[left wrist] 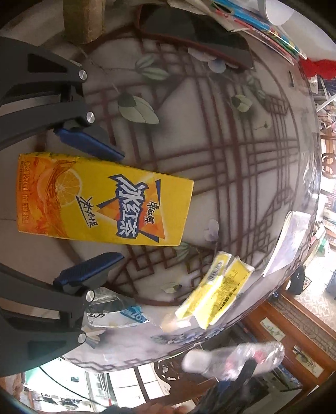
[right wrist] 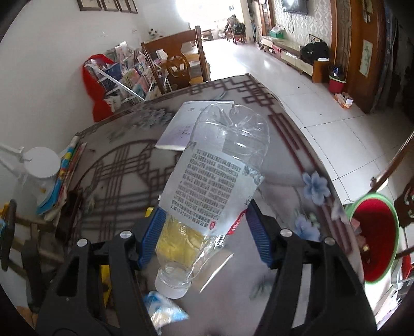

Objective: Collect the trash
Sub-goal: 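Grasp the clear plastic water bottle with the right gripper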

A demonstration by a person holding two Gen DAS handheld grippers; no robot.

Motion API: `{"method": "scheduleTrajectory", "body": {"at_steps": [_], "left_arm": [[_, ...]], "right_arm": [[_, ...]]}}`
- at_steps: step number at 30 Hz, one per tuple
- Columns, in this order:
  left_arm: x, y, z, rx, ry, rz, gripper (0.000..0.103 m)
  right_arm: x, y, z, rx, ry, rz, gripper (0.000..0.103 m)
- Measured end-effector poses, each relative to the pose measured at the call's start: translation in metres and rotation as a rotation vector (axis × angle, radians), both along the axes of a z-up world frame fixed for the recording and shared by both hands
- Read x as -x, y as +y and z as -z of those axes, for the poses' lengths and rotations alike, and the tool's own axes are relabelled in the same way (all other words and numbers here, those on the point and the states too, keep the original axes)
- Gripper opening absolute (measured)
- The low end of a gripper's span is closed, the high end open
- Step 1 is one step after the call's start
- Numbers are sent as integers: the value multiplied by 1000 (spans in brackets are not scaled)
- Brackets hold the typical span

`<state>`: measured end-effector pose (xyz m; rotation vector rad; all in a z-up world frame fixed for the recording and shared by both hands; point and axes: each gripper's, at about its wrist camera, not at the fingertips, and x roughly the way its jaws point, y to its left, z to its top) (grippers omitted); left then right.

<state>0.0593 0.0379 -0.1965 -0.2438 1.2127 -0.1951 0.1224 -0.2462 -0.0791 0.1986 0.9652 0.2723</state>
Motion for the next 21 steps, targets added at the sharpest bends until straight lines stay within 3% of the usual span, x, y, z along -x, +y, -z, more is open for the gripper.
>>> {"method": "scheduleTrajectory", "body": {"at_steps": [2, 7, 11, 21], "left_arm": [[0, 1, -1, 1, 1, -13, 60], [1, 5, -12, 7, -33, -58, 60], [2, -5, -36, 22, -100, -68, 60], [5, -51, -83, 31, -220, -6, 60]], "right_arm": [[20, -2, -1, -35, 3, 24, 62], [65, -8, 11, -127, 43, 100, 62], [77, -6, 16, -120, 70, 89, 62], [94, -18, 9, -115, 23, 77, 62]]}}
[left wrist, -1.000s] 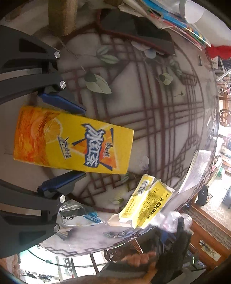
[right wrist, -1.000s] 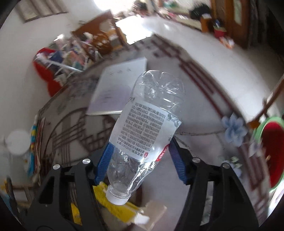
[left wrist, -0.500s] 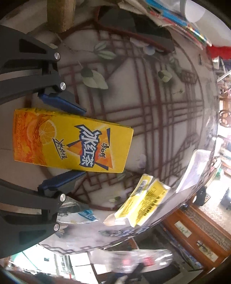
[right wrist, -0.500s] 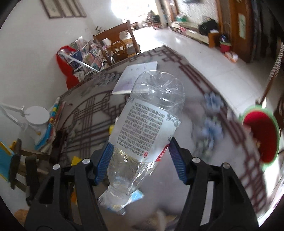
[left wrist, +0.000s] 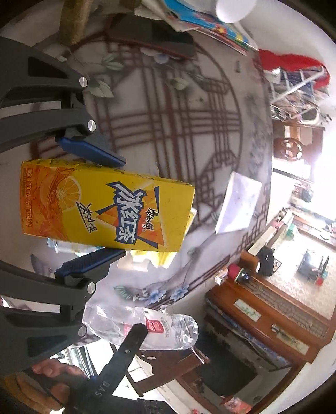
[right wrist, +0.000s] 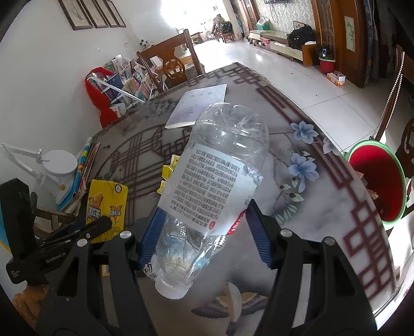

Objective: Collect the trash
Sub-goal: 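Grasp the clear plastic water bottle with the right gripper, then carry the iced tea carton and water bottle over the red bucket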

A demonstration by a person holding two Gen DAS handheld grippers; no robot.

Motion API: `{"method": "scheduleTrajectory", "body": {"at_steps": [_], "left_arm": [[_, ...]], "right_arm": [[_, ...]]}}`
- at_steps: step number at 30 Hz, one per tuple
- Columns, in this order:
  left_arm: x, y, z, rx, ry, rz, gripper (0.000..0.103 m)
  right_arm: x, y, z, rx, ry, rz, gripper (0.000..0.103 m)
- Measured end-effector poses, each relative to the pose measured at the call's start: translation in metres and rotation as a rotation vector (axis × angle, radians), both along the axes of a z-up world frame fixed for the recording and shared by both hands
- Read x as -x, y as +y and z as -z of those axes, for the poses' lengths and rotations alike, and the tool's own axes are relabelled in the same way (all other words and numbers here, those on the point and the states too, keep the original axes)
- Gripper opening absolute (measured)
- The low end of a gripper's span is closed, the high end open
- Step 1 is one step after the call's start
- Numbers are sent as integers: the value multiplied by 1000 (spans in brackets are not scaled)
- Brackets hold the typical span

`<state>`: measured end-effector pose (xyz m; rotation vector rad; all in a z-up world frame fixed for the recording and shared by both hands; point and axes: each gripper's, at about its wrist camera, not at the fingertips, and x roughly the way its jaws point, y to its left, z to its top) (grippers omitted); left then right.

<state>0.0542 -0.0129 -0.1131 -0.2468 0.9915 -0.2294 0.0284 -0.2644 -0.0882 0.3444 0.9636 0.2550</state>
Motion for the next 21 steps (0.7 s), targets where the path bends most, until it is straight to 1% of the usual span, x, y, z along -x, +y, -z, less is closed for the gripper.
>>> {"method": "scheduleTrajectory", "body": {"at_steps": [8, 15, 21], "left_arm": [[2, -22, -6, -14, -4, 0, 60], [-1, -42, -9, -19, -5, -11, 60], [-7, -65, -10, -30, -8, -6, 60]], "right_arm": [[2, -27, 3, -17, 6, 24, 62], [1, -44, 6, -19, 9, 12, 62], [-7, -67, 5, -13, 0, 9, 62]]}}
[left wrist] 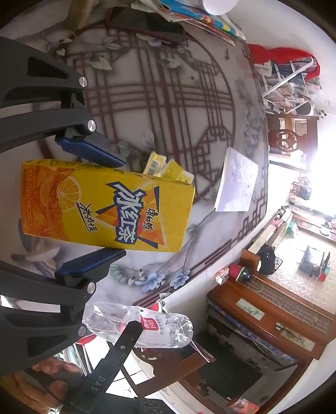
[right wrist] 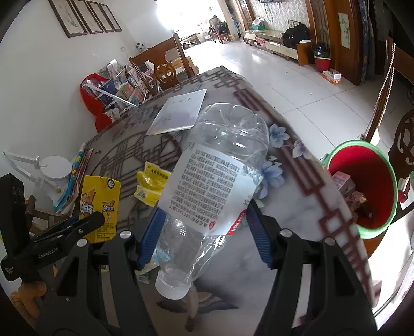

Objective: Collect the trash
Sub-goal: 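Carry the iced tea carton and water bottle over the red bucket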

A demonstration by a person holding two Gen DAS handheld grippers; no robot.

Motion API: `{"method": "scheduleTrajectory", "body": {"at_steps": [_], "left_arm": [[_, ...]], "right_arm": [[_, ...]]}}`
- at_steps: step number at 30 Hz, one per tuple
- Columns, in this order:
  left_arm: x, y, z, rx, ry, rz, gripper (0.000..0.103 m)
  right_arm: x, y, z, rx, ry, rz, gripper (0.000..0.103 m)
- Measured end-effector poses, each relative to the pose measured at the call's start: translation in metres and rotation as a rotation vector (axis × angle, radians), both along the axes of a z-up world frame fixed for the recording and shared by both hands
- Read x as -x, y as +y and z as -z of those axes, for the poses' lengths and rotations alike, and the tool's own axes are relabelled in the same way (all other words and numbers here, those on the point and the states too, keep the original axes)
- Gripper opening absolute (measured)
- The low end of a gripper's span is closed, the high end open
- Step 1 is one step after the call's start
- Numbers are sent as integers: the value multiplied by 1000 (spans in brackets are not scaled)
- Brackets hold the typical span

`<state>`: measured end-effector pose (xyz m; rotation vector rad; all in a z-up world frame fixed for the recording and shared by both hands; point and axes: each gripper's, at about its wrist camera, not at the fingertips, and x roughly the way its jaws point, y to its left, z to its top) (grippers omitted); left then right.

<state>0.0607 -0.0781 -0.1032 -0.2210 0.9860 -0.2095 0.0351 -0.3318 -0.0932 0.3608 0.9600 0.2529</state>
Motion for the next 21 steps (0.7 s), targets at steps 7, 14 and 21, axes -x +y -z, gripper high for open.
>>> {"method": "scheduleTrajectory", "body": {"at_steps": [7, 14, 21], "left_arm": [[-8, -28, -3, -12, -5, 0, 60], [-14, -54, -4, -24, 1, 3, 60], [-19, -79, -6, -49, 7, 14, 60]], "right_arm": [[-8, -27, 2, -6, -1, -2, 62], [-14, -50, 7, -23, 5, -4, 62], [-20, -74, 13, -49, 15, 6, 62]]}}
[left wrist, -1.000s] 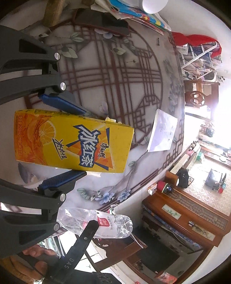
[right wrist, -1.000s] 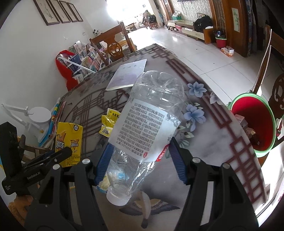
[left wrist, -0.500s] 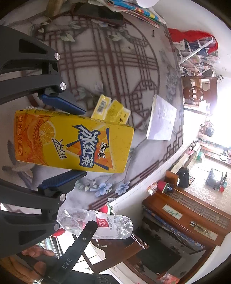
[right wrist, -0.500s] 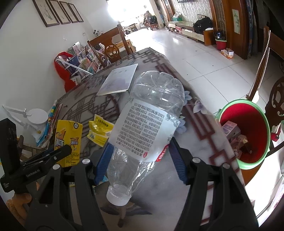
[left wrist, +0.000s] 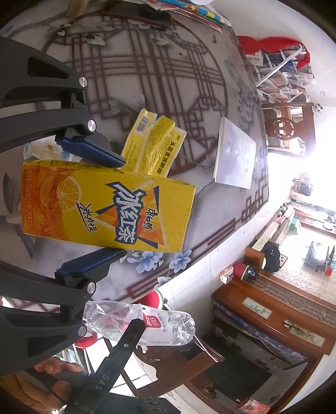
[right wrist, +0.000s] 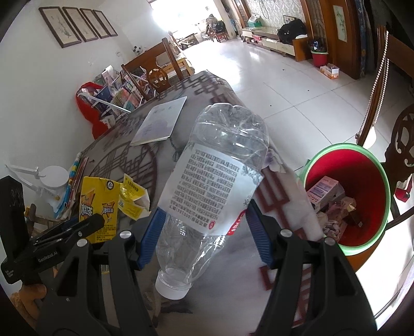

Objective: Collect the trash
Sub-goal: 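Carry the iced tea carton and water bottle over the red bucket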

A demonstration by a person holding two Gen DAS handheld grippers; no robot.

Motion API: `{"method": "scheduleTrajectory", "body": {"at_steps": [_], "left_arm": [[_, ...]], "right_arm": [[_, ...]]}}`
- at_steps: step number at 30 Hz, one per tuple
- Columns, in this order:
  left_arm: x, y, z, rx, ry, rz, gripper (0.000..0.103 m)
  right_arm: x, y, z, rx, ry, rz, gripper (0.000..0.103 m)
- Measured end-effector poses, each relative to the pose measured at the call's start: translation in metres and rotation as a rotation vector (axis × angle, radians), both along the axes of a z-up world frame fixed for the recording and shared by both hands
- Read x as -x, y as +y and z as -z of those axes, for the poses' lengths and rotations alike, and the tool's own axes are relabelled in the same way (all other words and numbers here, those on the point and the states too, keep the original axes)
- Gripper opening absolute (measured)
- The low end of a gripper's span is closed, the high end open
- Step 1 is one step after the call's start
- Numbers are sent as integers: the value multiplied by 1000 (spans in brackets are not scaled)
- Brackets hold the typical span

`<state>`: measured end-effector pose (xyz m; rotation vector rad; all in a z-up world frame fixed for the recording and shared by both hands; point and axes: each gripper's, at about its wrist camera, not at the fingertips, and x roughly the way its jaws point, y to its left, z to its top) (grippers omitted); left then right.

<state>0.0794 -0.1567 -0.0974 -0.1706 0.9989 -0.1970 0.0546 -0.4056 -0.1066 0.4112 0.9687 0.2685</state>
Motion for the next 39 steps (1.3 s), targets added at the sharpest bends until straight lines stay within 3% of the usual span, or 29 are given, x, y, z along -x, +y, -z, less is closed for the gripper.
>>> {"method": "scheduleTrajectory", "body": {"at_steps": [11, 22, 31, 39], "left_arm": [[-13, -41, -15, -20, -31, 36, 60], [-38, -117, -29, -35, -74, 199, 60], [-54, -192, -17, 11, -32, 347, 60], [-71, -260, 4, 50, 24, 477, 60]], "right_arm": [[-2, -39, -2, -18, -18, 45, 62], [2, -112, 3, -2, -13, 193, 62], [9, -181, 25, 74, 43, 343, 62], [11, -215, 48, 120, 97, 401, 62]]}}
